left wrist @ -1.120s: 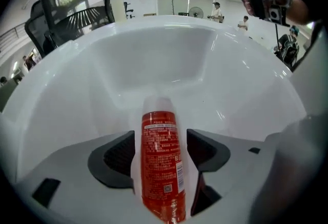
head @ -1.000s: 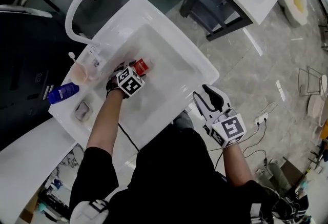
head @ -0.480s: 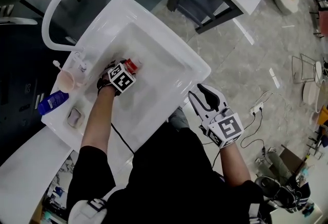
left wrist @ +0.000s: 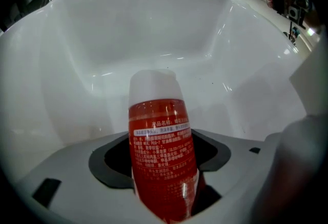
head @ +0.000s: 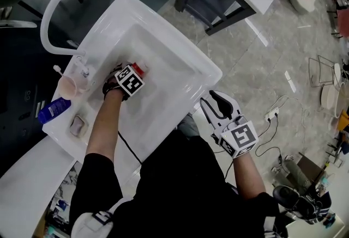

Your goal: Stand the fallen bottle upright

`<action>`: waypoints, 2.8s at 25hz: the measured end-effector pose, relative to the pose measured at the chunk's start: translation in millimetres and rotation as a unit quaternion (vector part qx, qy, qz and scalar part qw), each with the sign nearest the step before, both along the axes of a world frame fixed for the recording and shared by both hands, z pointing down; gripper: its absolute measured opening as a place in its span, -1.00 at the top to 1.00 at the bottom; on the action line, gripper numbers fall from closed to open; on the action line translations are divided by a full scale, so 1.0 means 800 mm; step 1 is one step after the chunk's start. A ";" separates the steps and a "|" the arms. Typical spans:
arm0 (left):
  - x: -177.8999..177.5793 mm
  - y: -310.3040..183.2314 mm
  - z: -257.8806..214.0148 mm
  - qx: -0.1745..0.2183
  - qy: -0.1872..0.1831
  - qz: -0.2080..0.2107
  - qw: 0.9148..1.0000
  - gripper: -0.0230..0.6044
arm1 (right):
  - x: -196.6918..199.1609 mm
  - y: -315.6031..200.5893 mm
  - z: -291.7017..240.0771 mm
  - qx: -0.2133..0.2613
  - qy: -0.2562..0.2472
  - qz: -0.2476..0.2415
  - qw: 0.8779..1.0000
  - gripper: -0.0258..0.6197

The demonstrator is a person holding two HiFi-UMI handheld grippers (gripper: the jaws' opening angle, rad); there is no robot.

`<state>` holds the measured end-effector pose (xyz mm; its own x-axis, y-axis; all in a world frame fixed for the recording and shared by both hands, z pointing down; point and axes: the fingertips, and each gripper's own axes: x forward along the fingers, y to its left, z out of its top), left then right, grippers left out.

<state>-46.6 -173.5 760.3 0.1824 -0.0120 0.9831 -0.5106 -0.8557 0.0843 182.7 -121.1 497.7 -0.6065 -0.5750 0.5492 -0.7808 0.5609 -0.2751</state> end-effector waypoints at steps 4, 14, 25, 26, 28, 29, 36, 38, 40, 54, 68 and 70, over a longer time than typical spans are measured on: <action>0.000 -0.001 0.000 0.008 0.007 -0.014 1.000 -0.10 | -0.007 -0.001 -0.003 0.005 -0.008 -0.001 1.000 0.45; -0.005 0.013 -0.015 0.036 0.035 -0.059 0.997 -0.03 | -0.024 0.010 -0.010 0.006 -0.018 -0.010 1.000 0.46; -0.005 0.014 -0.087 0.131 0.084 -0.116 0.981 -0.03 | -0.053 0.016 -0.023 0.017 -0.032 -0.068 0.997 0.46; -0.007 0.014 -0.095 0.142 0.093 -0.132 0.977 -0.03 | -0.056 0.016 -0.025 0.019 -0.033 -0.073 0.997 0.46; -0.012 0.013 -0.111 0.164 0.114 -0.169 0.965 -0.03 | -0.060 0.016 -0.029 0.026 -0.033 -0.086 0.995 0.46; -0.015 0.014 -0.119 0.174 0.123 -0.187 0.959 -0.03 | -0.061 0.016 -0.032 0.029 -0.033 -0.092 0.995 0.46; -0.033 0.033 -0.165 0.222 0.186 -0.296 0.910 -0.02 | -0.067 0.018 -0.050 0.050 -0.031 -0.129 0.990 0.46; -0.038 0.043 -0.179 0.231 0.189 -0.310 0.903 -0.02 | -0.073 0.019 -0.057 0.056 -0.034 -0.142 0.988 0.46; -0.042 0.051 -0.199 0.243 0.195 -0.321 0.894 -0.02 | -0.079 0.019 -0.063 0.060 -0.039 -0.154 0.986 0.46; -0.135 0.113 -0.329 0.344 0.157 -0.379 0.844 -0.02 | -0.228 0.019 -0.123 0.106 -0.118 -0.302 0.940 0.46; -0.264 0.194 -0.385 0.408 0.111 -0.494 0.760 -0.02 | -0.342 0.058 -0.127 0.088 -0.147 -0.421 0.891 0.46; -0.288 0.204 -0.391 0.413 0.105 -0.510 0.747 -0.02 | -0.356 0.062 -0.126 0.082 -0.148 -0.430 0.887 0.46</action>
